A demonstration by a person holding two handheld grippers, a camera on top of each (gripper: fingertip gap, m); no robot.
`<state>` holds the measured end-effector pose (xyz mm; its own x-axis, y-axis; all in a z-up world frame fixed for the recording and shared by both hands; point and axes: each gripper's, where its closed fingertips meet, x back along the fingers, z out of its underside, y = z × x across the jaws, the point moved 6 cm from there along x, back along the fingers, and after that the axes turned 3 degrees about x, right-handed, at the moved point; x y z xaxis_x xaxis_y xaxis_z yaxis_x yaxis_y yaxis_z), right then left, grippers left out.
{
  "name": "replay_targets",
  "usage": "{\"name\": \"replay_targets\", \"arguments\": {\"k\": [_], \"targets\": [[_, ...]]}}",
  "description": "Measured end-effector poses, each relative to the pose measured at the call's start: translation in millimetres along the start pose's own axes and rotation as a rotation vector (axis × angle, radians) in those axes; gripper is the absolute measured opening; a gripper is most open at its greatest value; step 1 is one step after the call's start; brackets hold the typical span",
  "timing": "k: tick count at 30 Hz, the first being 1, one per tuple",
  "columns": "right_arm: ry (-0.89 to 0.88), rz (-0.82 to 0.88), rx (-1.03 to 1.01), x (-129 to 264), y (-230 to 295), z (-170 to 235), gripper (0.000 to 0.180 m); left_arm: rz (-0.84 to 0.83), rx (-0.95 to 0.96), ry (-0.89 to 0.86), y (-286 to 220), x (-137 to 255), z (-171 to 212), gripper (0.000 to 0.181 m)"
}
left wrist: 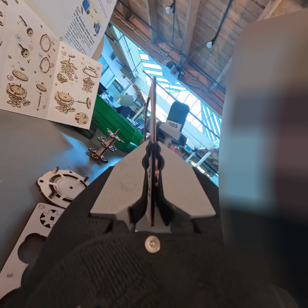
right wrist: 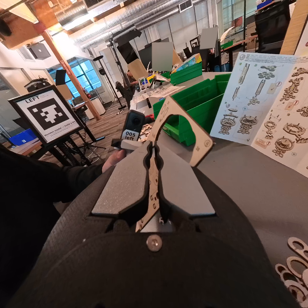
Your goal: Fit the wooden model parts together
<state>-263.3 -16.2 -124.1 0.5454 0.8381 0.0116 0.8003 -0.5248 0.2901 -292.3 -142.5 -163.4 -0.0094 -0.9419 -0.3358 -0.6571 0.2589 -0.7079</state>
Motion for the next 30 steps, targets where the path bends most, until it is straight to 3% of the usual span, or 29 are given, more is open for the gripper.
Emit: {"name": "replay_targets", "arguments": {"k": [1, 30], "targets": [[0.002, -0.002, 0.006, -0.5, 0.7, 0.3, 0.000, -0.007, -0.021, 0.010, -1.1, -1.2, 1.7, 0.000], [0.054, 0.018, 0.010, -4.4, 0.0, 6.5, 0.006, -0.036, -0.099, 0.051, -5.4, -5.5, 7.7, 0.001]]}}
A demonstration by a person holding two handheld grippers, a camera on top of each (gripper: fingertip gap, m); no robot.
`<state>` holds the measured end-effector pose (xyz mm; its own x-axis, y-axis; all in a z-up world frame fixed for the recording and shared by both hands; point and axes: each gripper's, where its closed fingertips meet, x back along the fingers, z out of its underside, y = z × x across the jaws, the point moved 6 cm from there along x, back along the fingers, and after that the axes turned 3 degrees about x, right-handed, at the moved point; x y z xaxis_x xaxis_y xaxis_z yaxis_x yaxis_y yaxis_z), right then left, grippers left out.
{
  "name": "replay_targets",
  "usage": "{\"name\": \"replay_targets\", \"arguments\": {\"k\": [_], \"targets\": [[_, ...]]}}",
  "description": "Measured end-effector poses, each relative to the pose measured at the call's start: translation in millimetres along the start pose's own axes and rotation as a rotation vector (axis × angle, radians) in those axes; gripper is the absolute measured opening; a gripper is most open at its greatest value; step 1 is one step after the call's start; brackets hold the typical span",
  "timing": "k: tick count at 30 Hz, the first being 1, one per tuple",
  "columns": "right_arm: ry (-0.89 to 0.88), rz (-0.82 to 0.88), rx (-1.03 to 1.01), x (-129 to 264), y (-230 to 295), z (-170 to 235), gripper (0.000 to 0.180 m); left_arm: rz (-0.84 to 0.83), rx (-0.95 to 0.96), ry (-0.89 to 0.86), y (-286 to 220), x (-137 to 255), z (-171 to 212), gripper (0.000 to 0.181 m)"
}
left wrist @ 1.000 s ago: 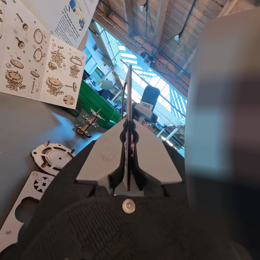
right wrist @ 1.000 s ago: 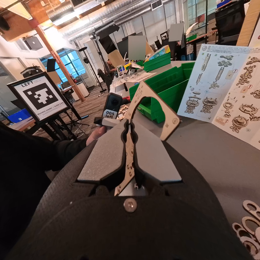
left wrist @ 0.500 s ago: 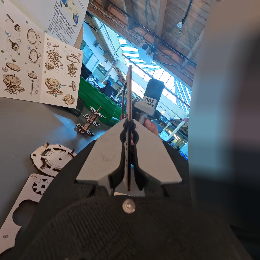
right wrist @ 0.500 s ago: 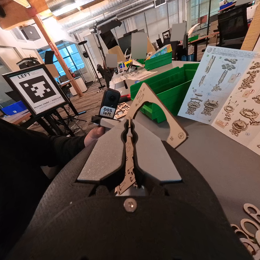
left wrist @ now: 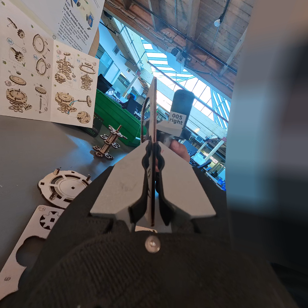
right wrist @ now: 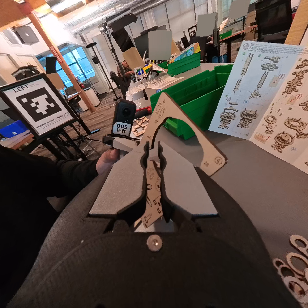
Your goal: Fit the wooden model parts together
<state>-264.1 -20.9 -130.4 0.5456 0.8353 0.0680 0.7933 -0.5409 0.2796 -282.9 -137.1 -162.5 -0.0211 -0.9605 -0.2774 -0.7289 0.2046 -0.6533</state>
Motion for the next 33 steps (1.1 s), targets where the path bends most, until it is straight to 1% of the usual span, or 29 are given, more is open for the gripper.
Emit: {"name": "replay_targets", "arguments": {"k": [4, 10, 14, 25, 28, 29, 31, 33], "targets": [[-0.010, -0.028, -0.052, -0.9, -1.4, 0.9, 0.008, -0.003, -0.004, 0.006, -0.2, -0.4, 0.6, 0.001], [-0.021, -0.085, -0.129, -3.9, -1.3, 2.1, 0.003, -0.009, -0.021, 0.020, -1.4, -2.0, 2.0, 0.001], [-0.035, -0.150, -0.187, -3.4, -1.6, 2.2, 0.010, 0.000, -0.015, 0.017, -1.5, -1.6, 1.7, 0.002], [-0.050, -0.171, -0.195, -4.9, -3.8, 2.8, 0.003, 0.032, -0.001, 0.009, -2.5, -0.4, 0.9, 0.003], [-0.061, -0.178, -0.192, -3.7, -2.9, 1.2, 0.010, 0.048, 0.028, -0.019, -1.4, 2.3, -2.1, 0.003], [-0.066, -0.174, -0.188, -2.5, -3.5, 0.3, 0.009, 0.052, 0.041, -0.028, -0.4, 3.3, -3.2, 0.002], [-0.086, -0.176, -0.184, 0.5, -3.9, -2.2, 0.000, 0.057, 0.060, -0.038, 1.1, 4.3, -4.6, 0.002], [-0.096, -0.174, -0.190, 2.3, -4.9, -3.7, 0.000, 0.056, 0.064, -0.040, 1.4, 4.4, -4.8, 0.002]]}}
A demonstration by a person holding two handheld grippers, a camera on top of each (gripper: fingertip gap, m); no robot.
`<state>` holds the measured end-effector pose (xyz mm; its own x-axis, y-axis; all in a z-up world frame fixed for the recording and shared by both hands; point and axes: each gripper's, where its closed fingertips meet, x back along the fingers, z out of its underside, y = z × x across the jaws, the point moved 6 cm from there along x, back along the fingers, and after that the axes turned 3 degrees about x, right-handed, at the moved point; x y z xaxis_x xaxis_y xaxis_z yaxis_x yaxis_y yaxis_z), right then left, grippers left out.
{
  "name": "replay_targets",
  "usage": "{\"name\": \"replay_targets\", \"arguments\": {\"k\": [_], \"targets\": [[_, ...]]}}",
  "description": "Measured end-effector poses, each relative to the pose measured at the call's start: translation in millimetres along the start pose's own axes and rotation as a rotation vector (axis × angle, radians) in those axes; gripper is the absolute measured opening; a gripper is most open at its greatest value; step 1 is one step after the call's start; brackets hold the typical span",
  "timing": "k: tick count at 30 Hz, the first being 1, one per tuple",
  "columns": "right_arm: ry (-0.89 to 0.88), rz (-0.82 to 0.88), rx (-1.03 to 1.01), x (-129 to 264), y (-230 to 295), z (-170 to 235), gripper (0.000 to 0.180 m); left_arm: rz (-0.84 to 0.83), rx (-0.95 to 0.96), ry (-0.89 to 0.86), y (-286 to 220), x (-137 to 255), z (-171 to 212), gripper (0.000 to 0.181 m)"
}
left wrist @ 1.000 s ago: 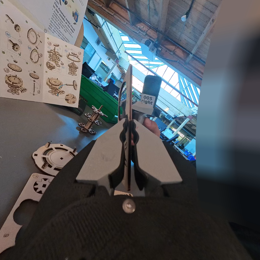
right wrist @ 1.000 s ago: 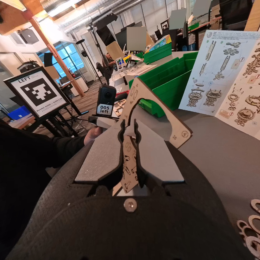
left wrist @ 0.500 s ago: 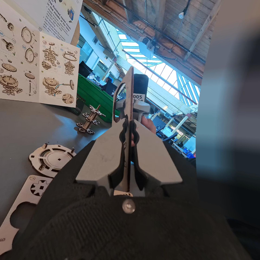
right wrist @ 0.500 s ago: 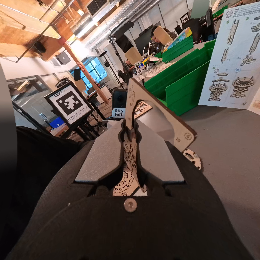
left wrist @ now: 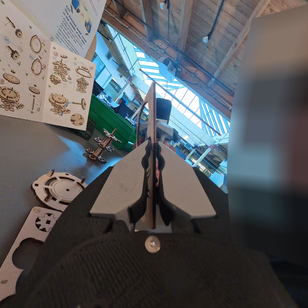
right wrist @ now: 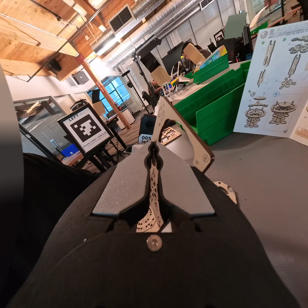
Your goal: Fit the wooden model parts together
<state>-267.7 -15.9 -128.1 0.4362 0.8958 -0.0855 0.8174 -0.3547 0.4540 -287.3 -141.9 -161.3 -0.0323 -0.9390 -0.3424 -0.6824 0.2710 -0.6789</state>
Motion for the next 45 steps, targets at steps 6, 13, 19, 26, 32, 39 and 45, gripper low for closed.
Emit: {"name": "replay_targets", "arguments": {"k": [6, 13, 19, 26, 32, 39, 45], "targets": [[0.001, 0.031, 0.018, 1.2, -1.0, -0.3, 0.000, -0.003, 0.000, 0.000, 0.1, 0.0, 0.1, 0.002], [0.025, 0.072, 0.054, -0.8, -1.6, 2.3, 0.000, -0.012, -0.014, 0.012, -0.1, -1.2, 1.5, 0.002], [0.030, 0.068, 0.052, -1.9, -1.4, 3.2, 0.001, -0.014, -0.016, 0.016, -0.1, -1.6, 1.9, 0.002], [0.036, 0.057, 0.057, -3.7, 0.4, 4.2, 0.001, -0.015, -0.017, 0.017, 0.0, -1.7, 1.9, 0.002], [0.030, 0.056, 0.066, -4.1, 1.7, 3.4, 0.004, -0.018, -0.010, 0.010, 1.0, -1.2, 1.2, 0.002], [0.003, 0.044, 0.058, -0.4, 1.2, 0.0, 0.007, -0.019, -0.005, 0.001, 1.5, -0.5, 0.3, 0.001], [-0.075, 0.029, 0.028, 9.0, -1.4, -8.4, 0.015, -0.021, 0.000, -0.008, 2.2, 0.2, -0.5, 0.001]]}}
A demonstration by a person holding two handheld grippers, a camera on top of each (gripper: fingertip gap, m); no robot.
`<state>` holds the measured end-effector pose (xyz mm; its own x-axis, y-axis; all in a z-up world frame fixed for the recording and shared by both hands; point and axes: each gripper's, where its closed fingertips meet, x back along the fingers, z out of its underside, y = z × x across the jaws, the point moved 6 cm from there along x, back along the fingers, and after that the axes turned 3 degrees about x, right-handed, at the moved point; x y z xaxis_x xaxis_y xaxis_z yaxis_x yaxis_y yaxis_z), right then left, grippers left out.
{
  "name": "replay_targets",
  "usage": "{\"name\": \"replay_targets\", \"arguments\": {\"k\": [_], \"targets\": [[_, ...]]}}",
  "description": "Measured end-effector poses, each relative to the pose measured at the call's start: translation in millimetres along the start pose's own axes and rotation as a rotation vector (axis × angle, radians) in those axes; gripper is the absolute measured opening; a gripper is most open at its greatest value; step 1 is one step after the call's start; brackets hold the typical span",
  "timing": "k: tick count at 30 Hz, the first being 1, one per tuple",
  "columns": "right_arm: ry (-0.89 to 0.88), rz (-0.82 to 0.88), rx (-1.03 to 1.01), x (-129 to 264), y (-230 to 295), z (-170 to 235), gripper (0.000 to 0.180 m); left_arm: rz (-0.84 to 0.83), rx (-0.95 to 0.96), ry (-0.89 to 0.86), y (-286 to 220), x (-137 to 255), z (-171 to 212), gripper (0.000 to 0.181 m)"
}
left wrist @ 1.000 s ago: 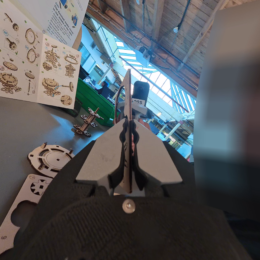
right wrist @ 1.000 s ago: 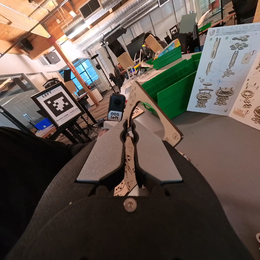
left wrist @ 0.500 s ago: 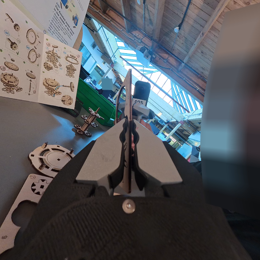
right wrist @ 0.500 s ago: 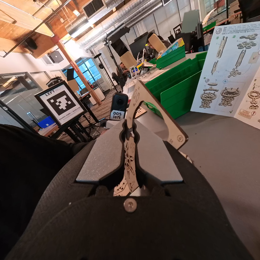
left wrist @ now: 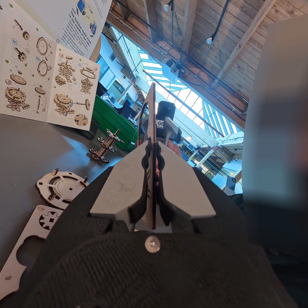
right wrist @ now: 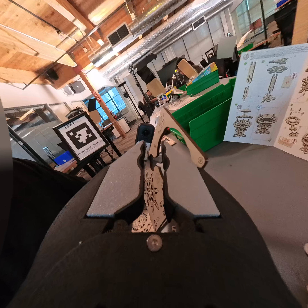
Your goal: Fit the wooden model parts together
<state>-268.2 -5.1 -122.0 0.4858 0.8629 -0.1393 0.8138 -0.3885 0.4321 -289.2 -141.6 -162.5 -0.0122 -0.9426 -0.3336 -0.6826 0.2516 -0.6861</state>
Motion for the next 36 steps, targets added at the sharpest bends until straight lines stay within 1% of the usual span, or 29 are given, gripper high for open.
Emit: {"name": "replay_targets", "arguments": {"k": [7, 15, 36], "targets": [[-0.109, 0.029, 0.014, 15.8, -3.0, -15.6, 0.019, 0.007, 0.006, -0.011, -0.1, 1.1, -1.1, 0.001], [-0.188, 0.090, 0.004, 30.2, -10.1, -25.5, 0.022, 0.006, 0.001, -0.011, -0.3, 1.1, -0.9, 0.000], [-0.169, 0.086, -0.033, 31.0, -14.7, -23.3, 0.025, -0.020, -0.004, -0.050, 1.5, 3.5, -3.8, 0.000]]}}
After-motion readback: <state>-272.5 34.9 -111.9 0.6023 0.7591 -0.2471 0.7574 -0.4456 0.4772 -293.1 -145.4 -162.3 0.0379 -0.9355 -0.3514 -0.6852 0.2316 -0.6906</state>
